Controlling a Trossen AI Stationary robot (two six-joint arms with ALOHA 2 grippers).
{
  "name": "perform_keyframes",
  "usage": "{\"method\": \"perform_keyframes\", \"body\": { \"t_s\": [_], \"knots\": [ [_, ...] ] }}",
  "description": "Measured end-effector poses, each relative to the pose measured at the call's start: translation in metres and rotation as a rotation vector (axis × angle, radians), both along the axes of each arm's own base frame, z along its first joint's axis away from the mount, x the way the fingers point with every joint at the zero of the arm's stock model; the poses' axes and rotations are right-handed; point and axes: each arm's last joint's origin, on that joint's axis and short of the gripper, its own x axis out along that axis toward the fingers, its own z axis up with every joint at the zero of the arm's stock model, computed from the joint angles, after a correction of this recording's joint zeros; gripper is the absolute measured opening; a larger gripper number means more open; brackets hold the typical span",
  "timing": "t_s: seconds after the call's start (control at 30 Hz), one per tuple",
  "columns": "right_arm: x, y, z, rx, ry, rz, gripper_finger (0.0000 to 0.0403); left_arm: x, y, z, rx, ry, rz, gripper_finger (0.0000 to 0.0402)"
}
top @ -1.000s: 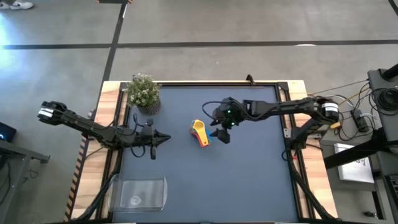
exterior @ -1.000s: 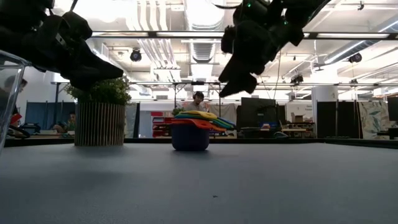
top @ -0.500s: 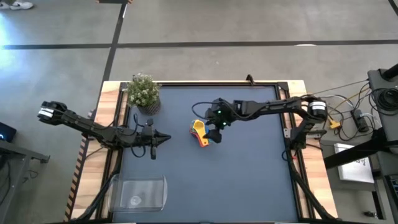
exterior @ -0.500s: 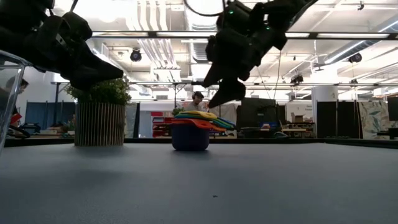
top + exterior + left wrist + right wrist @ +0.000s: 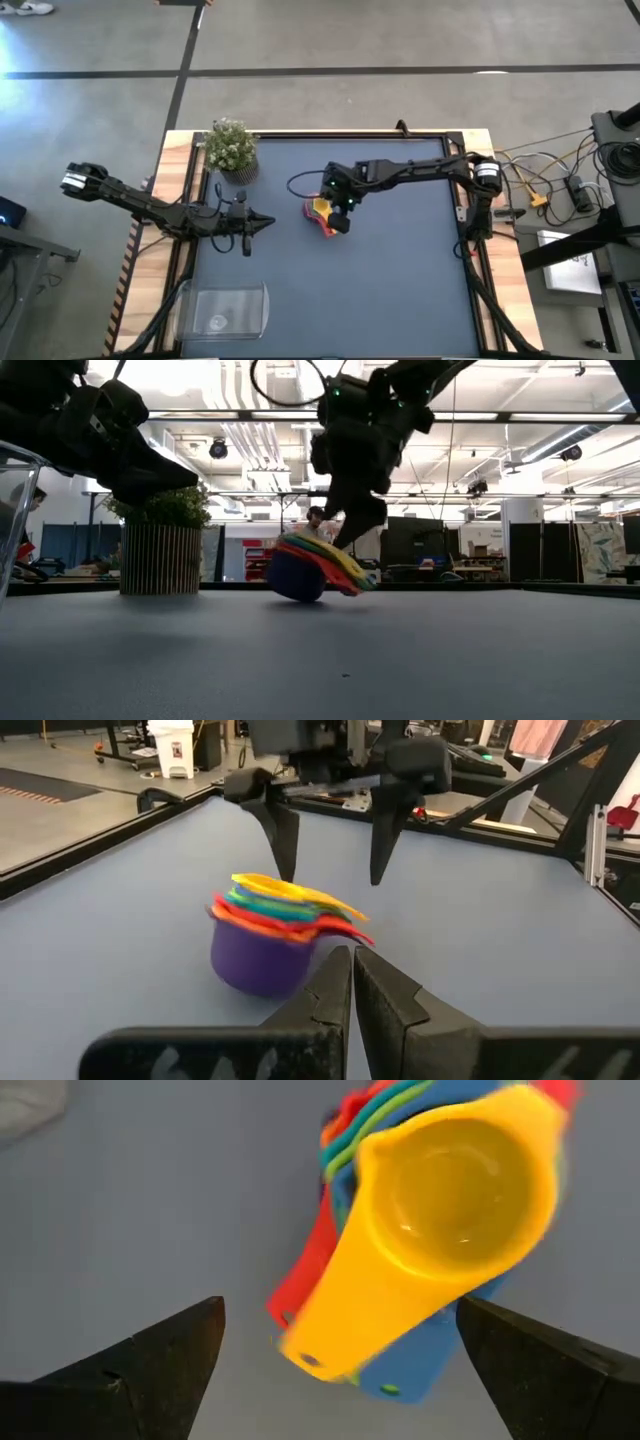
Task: Nest measuring cups in basket
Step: Put the stacked measuring cups into the transparent bin
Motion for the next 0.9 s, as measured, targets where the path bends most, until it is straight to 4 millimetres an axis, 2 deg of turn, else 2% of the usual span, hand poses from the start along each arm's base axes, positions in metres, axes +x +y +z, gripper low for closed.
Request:
{"method": "perform_keyframes", "body": {
  "t_s": [0.3, 0.43, 0.57, 0.73, 0.9],
  "knots": [
    [0.008, -0.003, 0.034, -0.015, -0.062, 0.002, 0.0386, 0.000, 0.000, 0.000, 0.000, 0.000, 0.000, 0.0000],
    [0.008, -0.003, 0.042, -0.044, -0.067, 0.045, 0.0386, 0.000, 0.000, 0.000, -0.001, 0.000, 0.000, 0.0000],
    [0.007, -0.004, 0.041, -0.091, -0.054, 0.069, 0.0386, 0.000, 0.000, 0.000, -0.007, -0.001, 0.001, 0.0000],
    [0.005, -0.009, 0.034, -0.251, 0.029, -0.011, 0.0386, 0.000, 0.000, 0.000, -0.008, -0.002, 0.002, 0.0000],
    [0.008, -0.010, 0.022, -0.242, 0.074, -0.033, 0.0386, 0.000, 0.000, 0.000, -0.015, -0.003, 0.003, 0.0000]
  ]
}}
